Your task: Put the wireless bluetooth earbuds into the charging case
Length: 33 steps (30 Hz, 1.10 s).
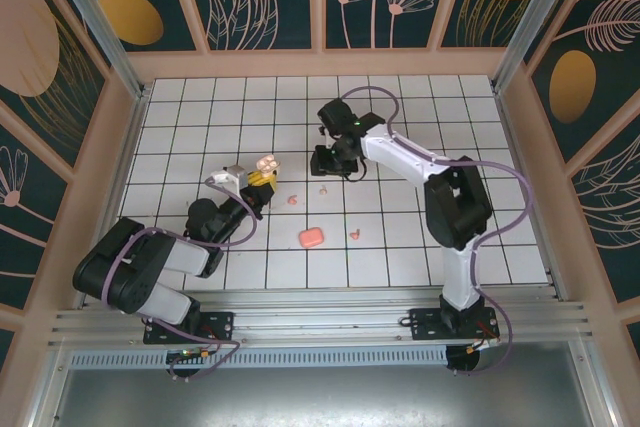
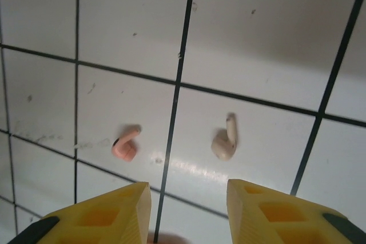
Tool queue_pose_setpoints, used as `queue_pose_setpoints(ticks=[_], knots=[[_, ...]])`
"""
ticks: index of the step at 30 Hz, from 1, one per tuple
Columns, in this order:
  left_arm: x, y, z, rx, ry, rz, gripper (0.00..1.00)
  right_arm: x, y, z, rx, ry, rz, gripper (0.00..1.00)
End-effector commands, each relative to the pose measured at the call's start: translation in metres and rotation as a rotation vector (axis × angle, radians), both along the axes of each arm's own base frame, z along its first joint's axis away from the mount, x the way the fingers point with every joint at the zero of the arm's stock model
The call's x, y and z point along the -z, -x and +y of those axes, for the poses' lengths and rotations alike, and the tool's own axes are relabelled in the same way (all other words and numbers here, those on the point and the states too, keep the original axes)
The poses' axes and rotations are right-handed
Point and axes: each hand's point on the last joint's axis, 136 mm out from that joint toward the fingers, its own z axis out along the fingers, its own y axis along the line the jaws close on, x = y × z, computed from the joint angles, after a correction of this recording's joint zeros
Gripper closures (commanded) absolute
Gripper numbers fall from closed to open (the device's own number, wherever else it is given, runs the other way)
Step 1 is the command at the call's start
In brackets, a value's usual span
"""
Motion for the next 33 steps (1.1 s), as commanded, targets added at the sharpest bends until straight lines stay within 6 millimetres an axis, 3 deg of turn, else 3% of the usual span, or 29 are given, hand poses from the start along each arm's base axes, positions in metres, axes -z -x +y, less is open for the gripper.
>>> queue_pose_setpoints(ticks=[1,10,18,26,33], knots=[[-0.008,0.001,0.006,-0.021,0.053,-0.014,0.89,0.016,0.002,-0.002,-0.031,0.079,0.039,0.6],[-0.009,0.0,0.007,-0.026,0.059,-0.011,0.89,0.061,-0.011,0.001,-0.047,0.164,0.09,0.6],[-0.01,-0.003,0.002,-0.006,0.05,-0.016,0.89,0.083,-0.016,-0.006,-0.037,0.227,0.091,0.64],[-0.013,-0.002,0.0,0.007,0.048,-0.025,0.88,0.09,-0.011,-0.022,-0.01,0.294,0.095,0.68],[-0.014,-0.002,-0.002,0.017,0.046,-0.03,0.88,0.085,0.004,-0.033,-0.004,0.339,0.093,0.71]])
